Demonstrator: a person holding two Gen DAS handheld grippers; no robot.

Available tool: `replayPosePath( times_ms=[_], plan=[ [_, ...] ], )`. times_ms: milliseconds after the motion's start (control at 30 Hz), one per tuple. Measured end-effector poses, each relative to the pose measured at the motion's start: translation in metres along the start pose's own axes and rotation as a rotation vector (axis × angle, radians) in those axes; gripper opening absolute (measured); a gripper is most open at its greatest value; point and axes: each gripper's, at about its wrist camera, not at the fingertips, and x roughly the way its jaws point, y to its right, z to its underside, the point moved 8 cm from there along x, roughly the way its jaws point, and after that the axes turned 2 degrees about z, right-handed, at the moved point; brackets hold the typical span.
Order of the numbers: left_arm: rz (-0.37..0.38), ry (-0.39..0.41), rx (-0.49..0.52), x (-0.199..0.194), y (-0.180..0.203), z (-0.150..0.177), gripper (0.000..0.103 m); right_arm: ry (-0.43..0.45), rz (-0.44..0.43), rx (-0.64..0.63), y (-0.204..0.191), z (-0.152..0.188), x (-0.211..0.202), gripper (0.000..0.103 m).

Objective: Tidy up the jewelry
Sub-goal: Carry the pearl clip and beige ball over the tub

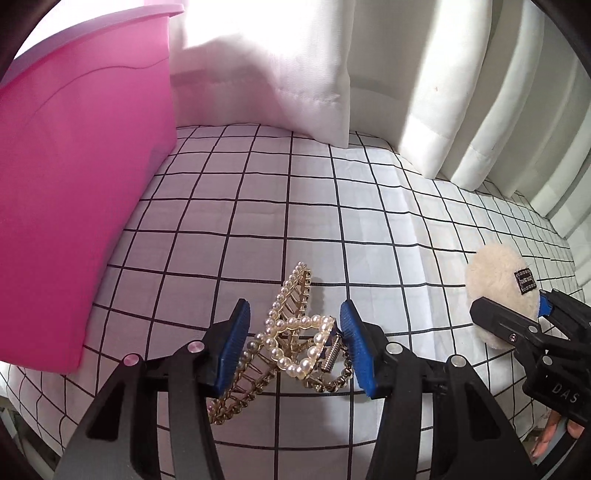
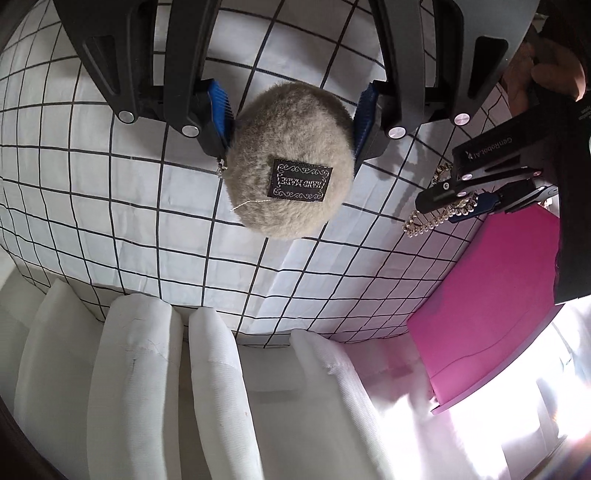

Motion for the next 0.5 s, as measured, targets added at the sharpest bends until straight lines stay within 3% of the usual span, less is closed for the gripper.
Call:
replayPosePath(
  times_ms=[267,500],
  plan=[
    [-0.011,0.053,-0.032,-0.033,-0.006,-0.007,0.049,0.028,-0.013,-0.027,-0.004,0.001,-0.026,0.052],
    [0.001,0.14,-0.017,-0.08,0.006,-0.033,0.049,0.115,-0.015,-0.069,-0.01,-0.031,-0.068,0.052]
  ],
)
